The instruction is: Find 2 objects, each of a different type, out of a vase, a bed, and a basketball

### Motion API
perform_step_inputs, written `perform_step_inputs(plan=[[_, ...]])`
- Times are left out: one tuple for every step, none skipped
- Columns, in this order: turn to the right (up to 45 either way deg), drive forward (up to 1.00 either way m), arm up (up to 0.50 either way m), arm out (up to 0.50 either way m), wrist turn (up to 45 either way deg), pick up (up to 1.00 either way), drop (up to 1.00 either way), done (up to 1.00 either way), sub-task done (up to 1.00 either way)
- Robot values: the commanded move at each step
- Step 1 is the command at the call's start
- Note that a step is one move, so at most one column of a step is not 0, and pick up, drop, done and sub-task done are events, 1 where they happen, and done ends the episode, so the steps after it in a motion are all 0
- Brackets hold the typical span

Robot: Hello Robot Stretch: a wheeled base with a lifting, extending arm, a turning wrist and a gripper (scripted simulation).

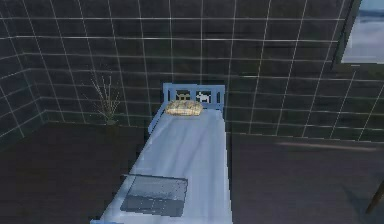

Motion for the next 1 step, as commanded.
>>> perform_step_inputs(plan=[[45.0,0.0,0.0,0.0,0.0,0.0,0.0,0.0,0.0]])
